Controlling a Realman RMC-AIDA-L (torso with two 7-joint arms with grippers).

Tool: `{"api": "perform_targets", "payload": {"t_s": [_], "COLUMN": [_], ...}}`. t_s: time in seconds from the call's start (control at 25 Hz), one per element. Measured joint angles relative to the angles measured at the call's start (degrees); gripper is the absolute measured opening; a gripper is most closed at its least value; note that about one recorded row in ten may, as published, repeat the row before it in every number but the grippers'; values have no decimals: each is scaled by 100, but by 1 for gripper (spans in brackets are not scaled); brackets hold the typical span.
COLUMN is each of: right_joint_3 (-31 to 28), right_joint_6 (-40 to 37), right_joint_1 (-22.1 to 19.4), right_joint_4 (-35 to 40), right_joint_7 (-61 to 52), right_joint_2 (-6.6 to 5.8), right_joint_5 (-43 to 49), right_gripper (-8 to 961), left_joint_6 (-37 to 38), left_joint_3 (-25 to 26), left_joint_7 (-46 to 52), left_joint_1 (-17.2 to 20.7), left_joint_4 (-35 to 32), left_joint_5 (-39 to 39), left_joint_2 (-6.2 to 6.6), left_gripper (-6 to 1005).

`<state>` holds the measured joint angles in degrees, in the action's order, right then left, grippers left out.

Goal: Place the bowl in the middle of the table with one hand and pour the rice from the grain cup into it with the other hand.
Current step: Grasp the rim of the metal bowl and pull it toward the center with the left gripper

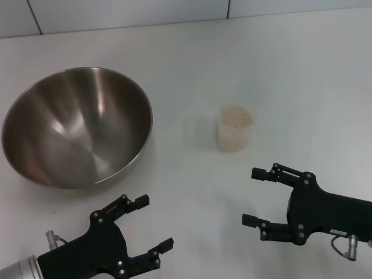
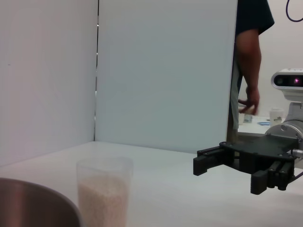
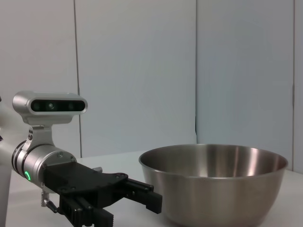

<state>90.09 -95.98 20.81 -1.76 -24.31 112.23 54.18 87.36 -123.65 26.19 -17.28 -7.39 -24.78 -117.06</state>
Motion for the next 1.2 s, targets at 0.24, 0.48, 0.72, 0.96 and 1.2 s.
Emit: {"api": "perform_targets", "payload": {"t_s": [0.24,0.48,0.72,0.96,1.2], "right_joint_3": [0,0,0,0,-2], "right_joint_6": [3,11,13,11,-30], "right_joint_1": [-13,-20,-16,-26,-24], "right_joint_4": [0,0,0,0,2], "right_joint_7": [12,16,15,26,28], "right_joint_2": [0,5,15,22,26], "right_joint_5": [4,7,23,23,23], "right_gripper": [831,831,831,831,831], "left_joint_6": [10,1544,2812,458,-3419], "left_joint_3": [0,719,2125,3859,4386], "left_joint_7": [0,332,1508,4612,8575], "left_joint_1": [-3,69,138,557,1080], "left_joint_4": [-4,-366,-1381,-3874,-6993], "left_joint_5": [2,181,146,-965,-5585], "left_joint_2": [-7,10,199,627,550], "left_gripper": [861,861,860,860,860]}}
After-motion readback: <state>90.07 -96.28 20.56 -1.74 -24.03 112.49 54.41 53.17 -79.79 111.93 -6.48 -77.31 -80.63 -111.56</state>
